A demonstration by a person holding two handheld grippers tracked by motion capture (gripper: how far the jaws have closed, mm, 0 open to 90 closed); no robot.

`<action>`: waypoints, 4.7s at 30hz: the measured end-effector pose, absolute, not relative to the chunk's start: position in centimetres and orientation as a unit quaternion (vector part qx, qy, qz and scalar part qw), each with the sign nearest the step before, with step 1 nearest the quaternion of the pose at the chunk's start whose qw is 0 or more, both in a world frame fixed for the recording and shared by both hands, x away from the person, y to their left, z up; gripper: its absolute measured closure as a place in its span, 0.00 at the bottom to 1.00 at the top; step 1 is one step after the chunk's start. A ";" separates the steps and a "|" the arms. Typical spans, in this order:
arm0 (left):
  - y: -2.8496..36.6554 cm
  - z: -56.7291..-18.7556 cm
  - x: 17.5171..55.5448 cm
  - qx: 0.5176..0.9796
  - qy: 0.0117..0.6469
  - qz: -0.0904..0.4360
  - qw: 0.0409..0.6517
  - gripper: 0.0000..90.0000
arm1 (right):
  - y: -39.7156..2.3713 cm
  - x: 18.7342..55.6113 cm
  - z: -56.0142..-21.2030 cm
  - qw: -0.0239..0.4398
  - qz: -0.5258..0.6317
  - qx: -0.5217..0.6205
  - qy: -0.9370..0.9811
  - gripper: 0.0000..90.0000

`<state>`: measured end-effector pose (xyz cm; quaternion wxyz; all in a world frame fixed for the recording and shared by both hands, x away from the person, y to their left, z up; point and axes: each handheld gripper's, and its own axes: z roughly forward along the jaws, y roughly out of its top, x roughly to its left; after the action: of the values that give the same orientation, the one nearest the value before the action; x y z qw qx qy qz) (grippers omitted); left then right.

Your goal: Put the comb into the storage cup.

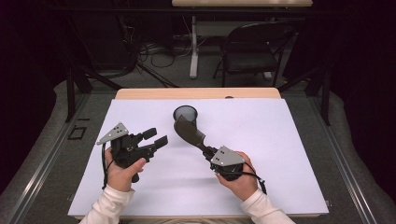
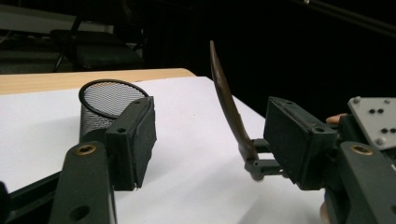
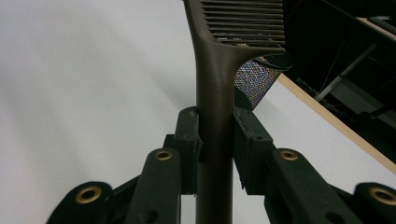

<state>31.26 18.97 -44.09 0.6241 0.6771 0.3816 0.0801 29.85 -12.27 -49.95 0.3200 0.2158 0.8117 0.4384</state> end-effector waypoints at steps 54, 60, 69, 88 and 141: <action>15.5 -45.8 33.4 0.629 0.413 -0.006 0.659 0.70 | -11.4 29.4 -50.3 0.318 0.441 0.201 0.815 0.81; 15.0 -46.0 33.6 0.627 0.421 -0.011 0.656 0.74 | -11.4 29.4 -50.3 0.319 0.442 0.200 0.814 0.81; 14.9 -46.0 33.6 0.619 0.428 -0.014 0.658 0.80 | -11.4 29.4 -50.3 0.319 0.442 0.200 0.814 0.81; 14.9 -46.0 33.4 0.602 0.448 -0.025 0.660 0.91 | -11.4 29.4 -50.3 0.321 0.442 0.200 0.813 0.81; 14.6 -46.0 33.4 0.584 0.460 -0.040 0.668 0.94 | -11.4 29.6 -50.6 0.314 0.448 0.206 0.811 0.80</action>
<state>33.38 14.55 -46.03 0.6677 0.5840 0.4599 -0.0397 29.59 -11.43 -50.62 0.3138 0.2060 0.8113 0.4482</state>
